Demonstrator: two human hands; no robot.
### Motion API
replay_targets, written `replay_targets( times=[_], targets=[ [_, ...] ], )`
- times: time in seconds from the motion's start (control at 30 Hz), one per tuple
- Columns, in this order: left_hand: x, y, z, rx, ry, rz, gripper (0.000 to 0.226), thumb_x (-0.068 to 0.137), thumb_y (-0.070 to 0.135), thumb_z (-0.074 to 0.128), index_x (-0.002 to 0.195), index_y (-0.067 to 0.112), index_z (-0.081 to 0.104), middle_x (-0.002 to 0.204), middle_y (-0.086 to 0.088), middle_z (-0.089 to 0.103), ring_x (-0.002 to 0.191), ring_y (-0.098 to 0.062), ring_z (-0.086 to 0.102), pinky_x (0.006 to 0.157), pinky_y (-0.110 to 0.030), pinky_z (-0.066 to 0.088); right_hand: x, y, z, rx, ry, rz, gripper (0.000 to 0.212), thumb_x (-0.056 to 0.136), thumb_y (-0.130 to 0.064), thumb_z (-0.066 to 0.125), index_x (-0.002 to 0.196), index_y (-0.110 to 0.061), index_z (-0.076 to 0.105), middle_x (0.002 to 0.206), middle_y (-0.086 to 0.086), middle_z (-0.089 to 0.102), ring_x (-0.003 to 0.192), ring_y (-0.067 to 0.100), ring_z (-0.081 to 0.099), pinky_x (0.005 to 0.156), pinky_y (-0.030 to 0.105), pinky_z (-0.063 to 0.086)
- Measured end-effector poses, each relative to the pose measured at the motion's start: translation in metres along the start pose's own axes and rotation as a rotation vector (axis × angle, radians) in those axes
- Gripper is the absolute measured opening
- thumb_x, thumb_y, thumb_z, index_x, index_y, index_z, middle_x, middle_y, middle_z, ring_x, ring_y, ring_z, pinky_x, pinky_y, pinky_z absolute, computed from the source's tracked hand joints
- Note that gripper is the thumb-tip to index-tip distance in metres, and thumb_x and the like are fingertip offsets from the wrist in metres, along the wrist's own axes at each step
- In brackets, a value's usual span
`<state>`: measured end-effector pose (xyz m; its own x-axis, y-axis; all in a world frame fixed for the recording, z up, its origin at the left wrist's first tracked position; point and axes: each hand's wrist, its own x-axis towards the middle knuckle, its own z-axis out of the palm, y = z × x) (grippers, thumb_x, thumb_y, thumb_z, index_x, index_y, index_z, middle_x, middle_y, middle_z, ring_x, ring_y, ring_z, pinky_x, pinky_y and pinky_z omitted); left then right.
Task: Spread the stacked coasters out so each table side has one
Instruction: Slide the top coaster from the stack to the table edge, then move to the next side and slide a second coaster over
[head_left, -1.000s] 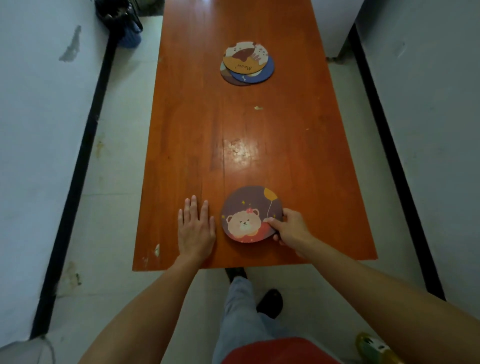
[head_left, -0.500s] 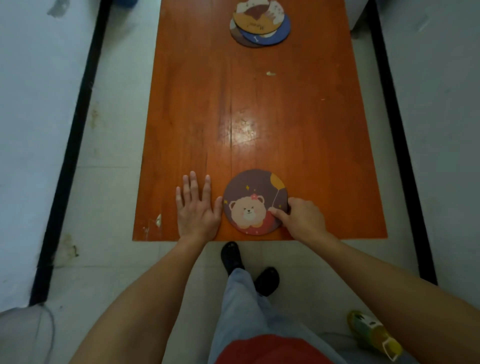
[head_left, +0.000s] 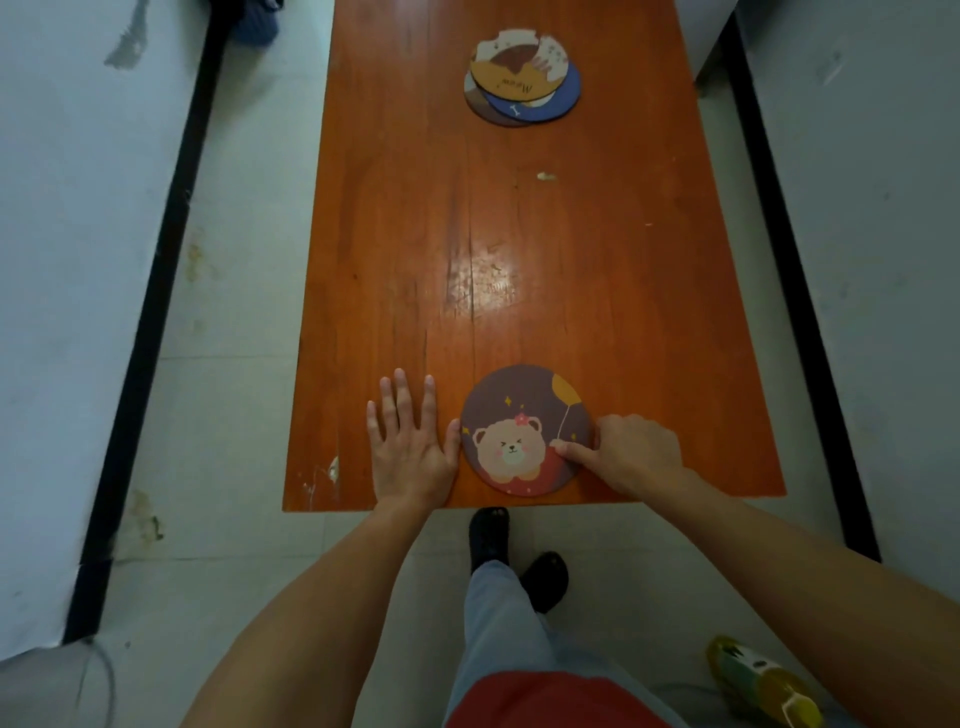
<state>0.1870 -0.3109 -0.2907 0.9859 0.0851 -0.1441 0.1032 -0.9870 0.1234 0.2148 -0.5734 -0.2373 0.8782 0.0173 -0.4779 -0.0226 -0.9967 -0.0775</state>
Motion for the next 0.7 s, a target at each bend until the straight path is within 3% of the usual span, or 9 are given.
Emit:
replay_targets(
  times=[0.13,0.2,0.23,0.3,0.37,0.43,0.53,0.7],
  targets=[
    [0.0,0.001,-0.011,0.034,-0.135,0.003,0.069,0.095,0.058,0.009,0.151,0.022,-0.01,0.16,-0.015,-0.013,0.145,-0.03,-0.02,0.115,-0.047,-0.015,-0.006,0.003,-0.011,0.004,-0.036,0.002,0.065,0.071,-0.087,0.034,0.066,-0.024,0.049,0.067,-0.002,0.055,0.06,0.018,0.051,0.048,0.029,0.034],
    [0.0,0.005,-0.021,0.063,-0.209,0.0,0.07,0.096,0.057,0.012,0.152,0.02,-0.008,0.16,-0.017,-0.012,0.145,-0.032,-0.017,0.115,-0.048,-0.011,-0.007,0.01,-0.025,0.02,-0.061,0.006,0.055,0.079,-0.077,0.039,0.07,-0.024,0.048,0.073,-0.001,0.055,0.066,0.019,0.053,0.053,0.031,0.038],
    [0.004,0.007,-0.028,0.073,-0.236,-0.014,0.068,0.097,0.055,0.018,0.153,0.019,-0.001,0.16,-0.018,-0.004,0.146,-0.034,-0.009,0.116,-0.049,-0.004,-0.006,0.014,-0.033,0.031,-0.061,0.011,0.051,0.082,-0.073,0.041,0.074,-0.023,0.049,0.075,0.0,0.056,0.069,0.02,0.054,0.057,0.032,0.042],
    [0.016,0.013,-0.048,0.083,-0.224,-0.048,0.055,0.097,0.046,0.033,0.145,0.019,0.033,0.154,-0.018,0.028,0.141,-0.036,0.023,0.112,-0.048,0.023,-0.002,0.026,-0.053,0.051,-0.038,0.029,0.047,0.087,-0.066,0.043,0.079,-0.021,0.053,0.078,0.001,0.058,0.071,0.02,0.056,0.064,0.035,0.049],
    [0.037,0.021,-0.069,0.083,-0.152,-0.039,0.033,0.095,0.036,0.042,0.117,0.018,0.057,0.125,-0.011,0.056,0.115,-0.029,0.051,0.092,-0.042,0.041,0.004,0.041,-0.073,0.068,0.008,0.038,0.043,0.089,-0.06,0.044,0.081,-0.02,0.054,0.078,0.002,0.059,0.07,0.02,0.056,0.063,0.035,0.049],
    [0.059,0.04,-0.091,0.028,-0.133,0.016,0.024,0.094,0.031,0.043,0.103,0.016,0.06,0.107,-0.007,0.061,0.097,-0.025,0.058,0.081,-0.039,0.046,0.01,0.058,-0.092,0.041,0.051,0.046,0.039,0.091,-0.056,0.045,0.085,-0.019,0.055,0.083,0.004,0.061,0.071,0.02,0.056,0.062,0.034,0.045],
    [0.088,0.088,-0.117,-0.05,-0.123,0.156,0.019,0.094,0.026,0.044,0.093,0.014,0.059,0.096,-0.007,0.063,0.085,-0.025,0.06,0.073,-0.038,0.049,0.018,0.09,-0.118,-0.011,0.102,0.052,0.038,0.092,-0.054,0.046,0.092,-0.018,0.057,0.094,0.008,0.066,0.08,0.026,0.06,0.065,0.034,0.045],
    [0.127,0.192,-0.14,-0.047,-0.079,0.335,0.024,0.094,0.028,0.044,0.1,0.012,0.061,0.095,-0.009,0.064,0.084,-0.028,0.062,0.066,-0.034,0.045,0.032,0.168,-0.154,-0.047,0.167,0.053,0.035,0.092,-0.052,0.045,0.093,-0.019,0.058,0.097,0.008,0.067,0.086,0.028,0.063,0.072,0.035,0.049]
  ],
)
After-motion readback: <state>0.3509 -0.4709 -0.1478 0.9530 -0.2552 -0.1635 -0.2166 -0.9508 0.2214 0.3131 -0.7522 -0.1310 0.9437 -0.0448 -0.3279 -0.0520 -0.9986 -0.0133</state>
